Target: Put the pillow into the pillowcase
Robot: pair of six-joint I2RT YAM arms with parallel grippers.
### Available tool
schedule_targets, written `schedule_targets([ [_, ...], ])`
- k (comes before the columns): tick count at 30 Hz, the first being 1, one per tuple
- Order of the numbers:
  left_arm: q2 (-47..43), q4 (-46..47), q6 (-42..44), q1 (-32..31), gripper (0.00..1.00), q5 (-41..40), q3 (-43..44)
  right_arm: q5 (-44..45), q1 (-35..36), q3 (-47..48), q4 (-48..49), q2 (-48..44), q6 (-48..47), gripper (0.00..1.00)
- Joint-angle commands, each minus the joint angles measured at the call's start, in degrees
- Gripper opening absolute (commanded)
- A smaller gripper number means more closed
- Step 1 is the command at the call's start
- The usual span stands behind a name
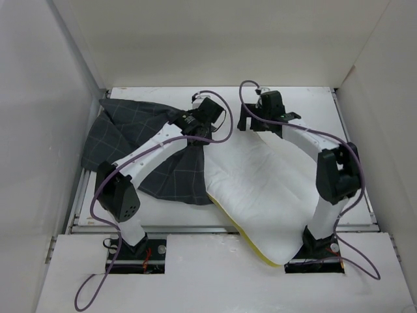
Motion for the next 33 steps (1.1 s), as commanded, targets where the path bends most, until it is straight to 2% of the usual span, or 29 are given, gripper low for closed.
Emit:
schedule_targets([
  [1, 1.1, -1.7, -0.6, -0.3, 0.00, -2.0, 4.2, -6.5, -0.3, 6.1, 1.4, 7.2, -4.4, 0.99],
  [3, 2.2, -3.0, -0.6, -0.3, 0.00, -2.7, 6.0, -10.8, -1.6, 7.4, 1.4, 10.4, -5.0, 0.97],
  [5, 2.7, -3.0, -0.6, -0.3, 0.00, -2.7, 6.5, -17.0, -2.3, 8.0, 1.9, 13.2, -6.7, 0.84],
  [6, 4.1, -3.0, -0.1, -0.3, 0.00, -2.7, 7.9, -20.4, -2.3, 7.0, 3.4, 13.2, -7.5, 0.69],
  [7, 4.7, -3.6, -0.1, 0.3, 0.00, -2.7, 8.6, -27.2, -2.3, 3.9, 5.5, 12.4, -8.1, 0.07],
  [8, 5.4, -3.6, -0.1, 0.3, 0.00, -2.7, 9.3, -30.0, -2.3, 1.9, 10.6, 9.8, -8.1, 0.00],
  [10, 7.0, -3.6, -0.7, 1.0, 0.00, -2.7, 11.4, -38.5, -2.3, -1.5, 14.5, 5.9, -9.1, 0.00],
  [12, 7.9, -3.6, -0.7, 1.6, 0.00, -2.1, 12.8, -40.4, -0.9, -8.0, 21.0, -1.9, -10.3, 0.00],
  [15, 9.2, -3.6, -0.7, 2.2, 0.00, -2.1, 15.3, -37.7, 3.6, -13.8, 21.9, -11.4, -13.7, 0.00],
  [19, 11.0, -3.6, -0.7, 2.7, 0.00, -1.4, 18.6, -35.4, 9.7, -17.1, 21.3, -15.5, -16.0, 0.00],
  [24, 11.6, -3.6, -1.3, 2.7, 0.00, -0.3, 21.4, -33.4, 18.0, -19.1, 21.9, -14.2, -17.5, 0.00],
  [29, 10.2, -3.5, -2.0, 2.7, 0.00, -0.9, 22.0, -37.0, 20.4, -22.4, 28.8, -8.7, -13.5, 0.00],
  [33, 9.6, -3.5, -1.4, 2.7, 0.00, 0.4, 23.3, -33.5, 24.0, -23.0, 30.5, -5.6, -13.0, 0.00],
])
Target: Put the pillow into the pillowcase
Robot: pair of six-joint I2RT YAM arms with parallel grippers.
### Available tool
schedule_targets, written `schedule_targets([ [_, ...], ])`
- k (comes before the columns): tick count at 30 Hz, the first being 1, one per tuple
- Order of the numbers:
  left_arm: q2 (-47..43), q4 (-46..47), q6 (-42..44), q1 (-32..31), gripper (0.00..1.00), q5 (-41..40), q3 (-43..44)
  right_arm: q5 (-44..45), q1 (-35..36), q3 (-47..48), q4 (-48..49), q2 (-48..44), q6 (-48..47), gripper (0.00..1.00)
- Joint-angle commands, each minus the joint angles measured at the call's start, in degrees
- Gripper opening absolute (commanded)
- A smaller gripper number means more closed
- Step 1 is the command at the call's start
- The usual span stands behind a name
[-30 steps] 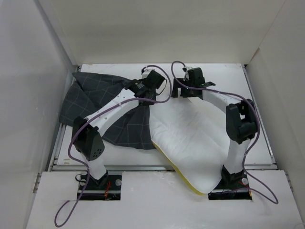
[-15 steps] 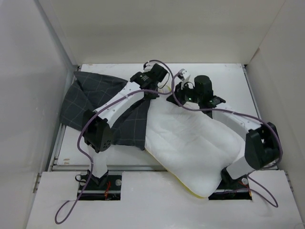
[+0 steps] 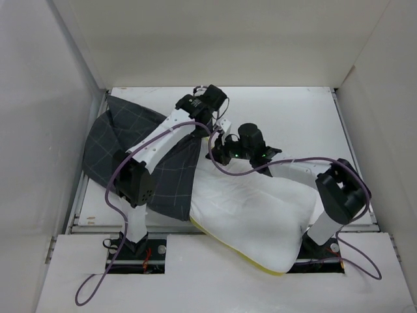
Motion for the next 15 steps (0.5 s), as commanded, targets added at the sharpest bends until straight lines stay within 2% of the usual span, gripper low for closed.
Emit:
schedule_targets([
  [1, -2.9, 8.7, -1.0, -0.3, 0.00, 0.4, 5.4, -8.0, 6.2, -1.0, -0.8, 3.3, 4.2, 0.00],
  [5, -2.9, 9.2, -0.4, -0.8, 0.00, -0.7, 5.4, -13.3, 7.0, -1.1, 3.8, 5.5, 4.2, 0.00],
  [8, -2.9, 9.7, -0.4, -1.4, 0.00, 0.5, 5.4, -15.2, 7.9, -3.2, 11.2, 6.0, 6.8, 0.00],
  [12, -3.5, 12.2, 1.5, -2.9, 0.00, -0.8, 4.7, -24.2, 8.4, -1.8, 14.7, 9.0, 6.8, 0.00],
  [15, -3.0, 12.8, 1.5, -2.9, 0.00, 1.7, 7.3, -22.8, 8.9, -1.8, 16.3, 10.3, 8.2, 0.00],
])
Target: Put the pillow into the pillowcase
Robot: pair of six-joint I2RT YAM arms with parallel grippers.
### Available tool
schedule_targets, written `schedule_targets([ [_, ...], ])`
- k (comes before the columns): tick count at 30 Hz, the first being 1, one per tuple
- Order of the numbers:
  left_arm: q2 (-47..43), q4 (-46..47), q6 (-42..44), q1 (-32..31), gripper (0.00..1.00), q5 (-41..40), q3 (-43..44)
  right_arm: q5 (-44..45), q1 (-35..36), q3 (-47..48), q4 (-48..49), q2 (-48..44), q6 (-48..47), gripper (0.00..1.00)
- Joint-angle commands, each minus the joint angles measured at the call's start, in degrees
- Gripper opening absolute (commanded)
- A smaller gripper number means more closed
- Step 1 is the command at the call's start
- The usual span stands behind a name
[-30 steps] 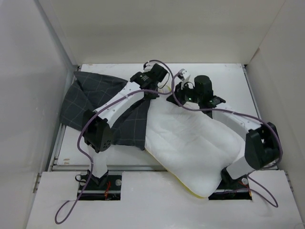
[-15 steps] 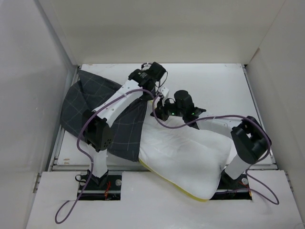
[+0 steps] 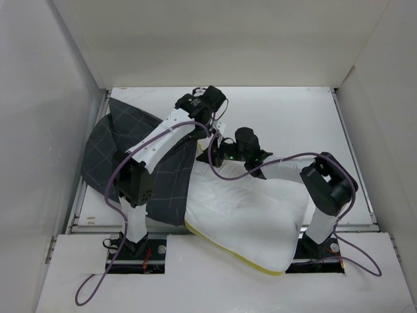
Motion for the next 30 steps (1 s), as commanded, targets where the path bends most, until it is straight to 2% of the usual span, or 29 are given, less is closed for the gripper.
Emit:
schedule_targets([
  [1, -3.0, 17.8, 0.7, -2.7, 0.00, 4.5, 6.9, -14.1, 6.3, 0.2, 0.4, 3.6, 4.7, 0.00],
  [5, -7.1, 22.6, 4.4, -5.9, 0.00, 7.8, 1.9, -17.4, 6.3, 6.2, 0.0, 7.1, 5.9, 0.00],
  [8, -11.7, 28.5, 8.4, -7.1, 0.00, 14.6, -5.3, -19.3, 6.3, 9.7, 1.2, 10.9, 8.5, 0.00],
  [11, -13.8, 28.4, 8.4, -9.1, 0.00, 16.5, -8.9, -11.2, 5.3, 9.7, 1.1, 11.5, 12.1, 0.00],
  [15, -17.0, 30.5, 9.2, -13.0, 0.00, 17.7, -15.5, -13.8, -1.4, 8.4, 13.7, 14.1, 27.5, 0.00],
  [16, -17.5, 30.5, 9.2, -13.7, 0.00, 17.7, -16.7, -13.9, -2.9, 8.4, 19.7, 15.8, 31.3, 0.00],
  [18, -18.1, 31.1, 8.6, -15.1, 0.00, 17.7, -19.3, -16.3, -6.5, 5.8, 32.4, 17.5, 44.7, 0.00],
  [19, -18.2, 31.1, 7.7, -15.1, 0.00, 17.7, -20.1, -17.3, -7.4, 3.4, 46.4, 18.5, 49.4, 0.00],
  [20, -18.2, 31.1, 7.7, -15.1, 0.00, 17.7, -20.7, -17.3, -8.1, 2.4, 52.2, 20.2, 56.9, 0.00],
  [22, -18.2, 30.4, 7.0, -15.1, 0.00, 17.2, -20.7, -17.3, -9.9, 0.7, 58.1, 20.9, 60.2, 0.00],
  [28, -19.8, 30.4, 7.5, -18.7, 0.00, 19.5, -20.2, -9.8, -15.6, -3.0, 50.0, 19.7, 57.1, 0.00],
  [30, -20.7, 31.0, 8.0, -20.1, 0.00, 20.2, -20.2, -4.8, -19.3, -3.5, 41.6, 16.6, 54.5, 0.00],
])
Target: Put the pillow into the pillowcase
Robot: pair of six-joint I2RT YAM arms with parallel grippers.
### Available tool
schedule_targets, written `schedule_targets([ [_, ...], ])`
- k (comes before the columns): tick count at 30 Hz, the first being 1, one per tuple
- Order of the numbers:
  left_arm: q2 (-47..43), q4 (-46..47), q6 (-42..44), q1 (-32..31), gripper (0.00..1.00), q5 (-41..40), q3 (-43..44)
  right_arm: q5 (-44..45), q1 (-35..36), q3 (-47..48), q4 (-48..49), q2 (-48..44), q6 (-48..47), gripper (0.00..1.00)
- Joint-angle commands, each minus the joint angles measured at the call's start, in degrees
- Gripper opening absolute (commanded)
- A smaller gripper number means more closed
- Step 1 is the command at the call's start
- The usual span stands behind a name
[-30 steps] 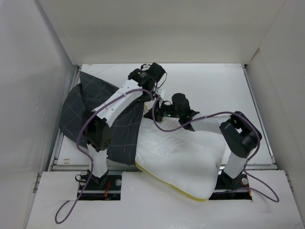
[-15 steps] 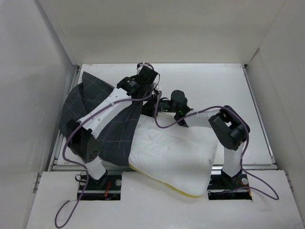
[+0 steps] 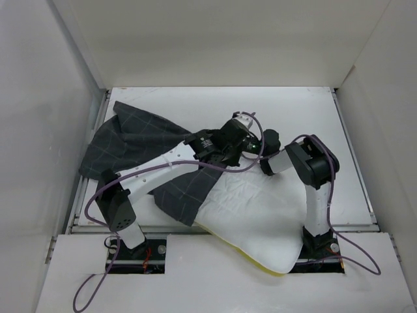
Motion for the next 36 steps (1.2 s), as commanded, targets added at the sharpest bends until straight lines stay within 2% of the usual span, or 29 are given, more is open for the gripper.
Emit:
schedule_targets([
  [1, -6.4, 6.0, 0.9, -2.6, 0.00, 9.9, 0.7, 10.9, -4.0, -0.7, -4.2, -5.6, -0.1, 0.00],
  [4, -4.7, 5.4, 0.9, -3.2, 0.00, 8.9, 0.7, 17.6, -6.8, 0.1, -15.9, -11.6, -6.1, 0.00],
  [6, -2.8, 2.9, 0.4, -3.2, 0.00, 4.3, 2.4, 21.6, -8.1, 2.3, -22.8, -14.0, -8.5, 0.00],
  [9, 1.7, 1.4, 0.4, -2.6, 0.00, 2.8, 5.3, 24.7, -10.2, 4.9, -26.4, -15.4, -10.0, 0.00],
  [12, 5.1, 1.4, 0.4, 0.6, 0.00, 2.1, 7.5, 23.1, -12.3, 10.7, -31.0, -13.3, -11.8, 0.00],
  [13, 5.8, 0.7, 0.4, 1.5, 0.27, 1.4, 8.3, 20.7, -13.4, 15.2, -34.1, -12.4, -13.2, 0.15],
  [14, 6.5, -0.1, -1.1, 2.3, 0.52, -0.3, 9.2, 19.9, -13.4, 17.0, -42.7, -11.6, -15.0, 0.30],
  [15, 6.6, -0.9, -1.1, 2.9, 0.83, -1.2, 9.9, 19.9, -13.4, 18.8, -48.3, -11.6, -20.9, 0.47],
  [16, 6.6, -2.0, -1.8, 3.5, 0.97, -2.3, 9.9, 23.7, -13.4, 20.0, -54.2, -12.3, -23.6, 0.64],
  [17, 6.6, -2.0, -1.8, 3.5, 0.99, -3.5, 9.9, 25.6, -13.4, 20.0, -62.0, -13.2, -26.2, 0.70],
  [19, 2.7, -2.0, -3.5, 3.5, 0.99, -6.2, 7.1, 29.6, -13.4, 17.8, -67.1, -17.5, -30.0, 0.77],
  [23, -4.9, -2.5, -8.1, 4.7, 0.99, -8.3, -0.8, 35.8, -13.4, 12.9, -78.4, -26.5, -34.2, 0.85],
  [26, -9.2, -3.6, -12.3, 4.7, 0.99, -10.6, -8.3, 35.0, -12.8, 9.5, -86.8, -33.8, -39.4, 0.86],
  [29, -11.2, -5.8, -18.7, 5.2, 0.99, -12.2, -14.0, 44.7, -6.1, 5.0, -94.0, -42.1, -40.6, 0.91],
  [30, -11.2, -6.3, -19.9, 5.2, 0.99, -12.2, -17.7, 49.2, -1.2, 4.2, -95.6, -43.8, -40.6, 0.93],
  [34, -14.2, -4.9, -24.1, 5.2, 0.99, -11.6, -26.5, 50.5, 9.9, 2.0, -101.5, -49.4, -42.2, 0.99],
  [36, -16.0, -3.7, -25.5, 5.2, 0.99, -10.8, -31.1, 49.8, 13.7, 1.4, -101.5, -50.1, -43.3, 0.99],
])
